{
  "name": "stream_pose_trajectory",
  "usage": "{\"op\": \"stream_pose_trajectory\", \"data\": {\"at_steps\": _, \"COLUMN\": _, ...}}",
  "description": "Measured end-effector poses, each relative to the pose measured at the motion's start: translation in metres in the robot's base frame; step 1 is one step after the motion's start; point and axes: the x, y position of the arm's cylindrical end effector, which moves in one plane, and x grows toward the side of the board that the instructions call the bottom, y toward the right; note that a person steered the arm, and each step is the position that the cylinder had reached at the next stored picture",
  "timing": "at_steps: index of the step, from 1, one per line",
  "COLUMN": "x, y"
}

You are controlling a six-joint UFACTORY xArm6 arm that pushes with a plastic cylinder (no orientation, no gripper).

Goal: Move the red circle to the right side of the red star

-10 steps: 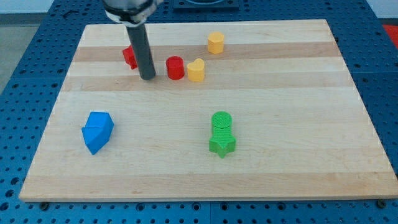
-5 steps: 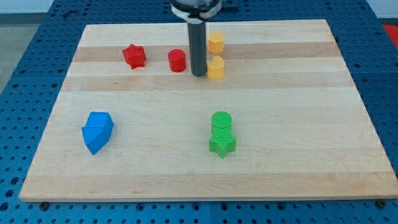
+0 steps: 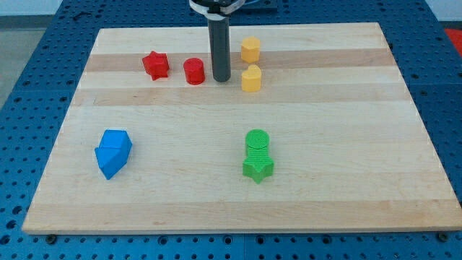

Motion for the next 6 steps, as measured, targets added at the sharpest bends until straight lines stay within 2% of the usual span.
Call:
{"op": "stream_pose_trajectory", "data": {"at_steps": 3, "x": -0.001, "y": -0.049}}
{"op": "stream_pose_trajectory", "data": {"at_steps": 6, "x": -0.017, "y": -0.063}}
